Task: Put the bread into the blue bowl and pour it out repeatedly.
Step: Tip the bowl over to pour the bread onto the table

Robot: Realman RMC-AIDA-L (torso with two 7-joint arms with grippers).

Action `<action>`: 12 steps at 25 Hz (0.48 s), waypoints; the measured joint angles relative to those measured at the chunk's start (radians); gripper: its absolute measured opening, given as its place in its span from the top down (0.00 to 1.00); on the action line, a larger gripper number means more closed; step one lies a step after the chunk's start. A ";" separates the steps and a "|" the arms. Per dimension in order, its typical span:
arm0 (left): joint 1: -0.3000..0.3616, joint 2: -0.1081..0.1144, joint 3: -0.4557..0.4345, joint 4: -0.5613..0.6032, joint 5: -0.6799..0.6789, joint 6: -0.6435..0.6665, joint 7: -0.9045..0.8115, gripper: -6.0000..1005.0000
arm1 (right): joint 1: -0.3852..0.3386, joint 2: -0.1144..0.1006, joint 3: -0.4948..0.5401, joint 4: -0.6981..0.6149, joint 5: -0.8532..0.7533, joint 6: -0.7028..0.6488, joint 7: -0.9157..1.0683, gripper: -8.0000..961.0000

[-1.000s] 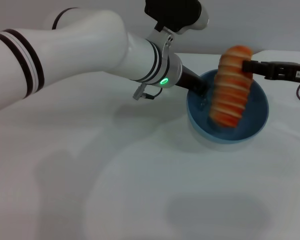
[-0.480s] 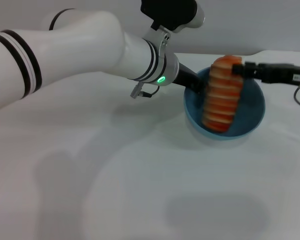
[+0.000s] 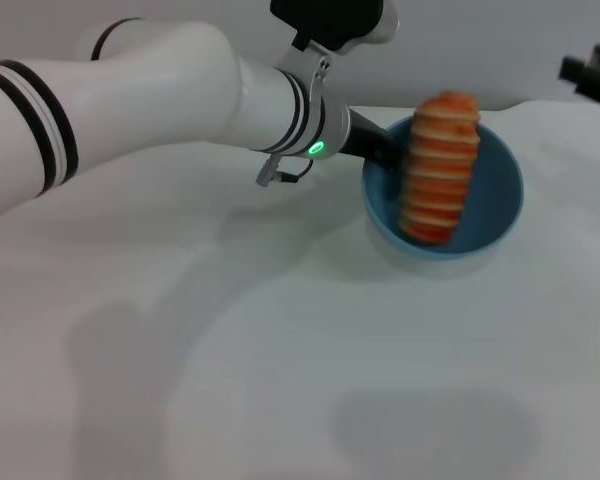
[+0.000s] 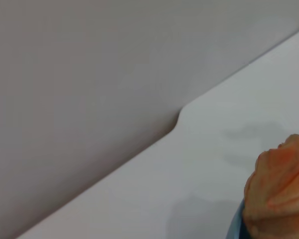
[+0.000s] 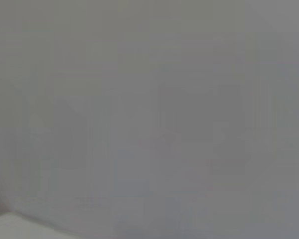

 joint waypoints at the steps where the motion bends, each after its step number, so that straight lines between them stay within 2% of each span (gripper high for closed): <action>1: 0.000 0.000 -0.003 -0.001 0.000 -0.007 0.000 0.99 | -0.009 0.000 0.000 0.000 0.035 0.009 -0.050 0.45; 5: -0.002 0.000 -0.004 -0.012 0.002 -0.046 0.002 0.99 | -0.052 0.002 0.000 0.060 0.187 0.147 -0.266 0.44; 12: -0.026 -0.001 0.005 -0.016 0.007 -0.142 0.011 0.99 | -0.093 0.001 0.019 0.172 0.267 0.242 -0.445 0.44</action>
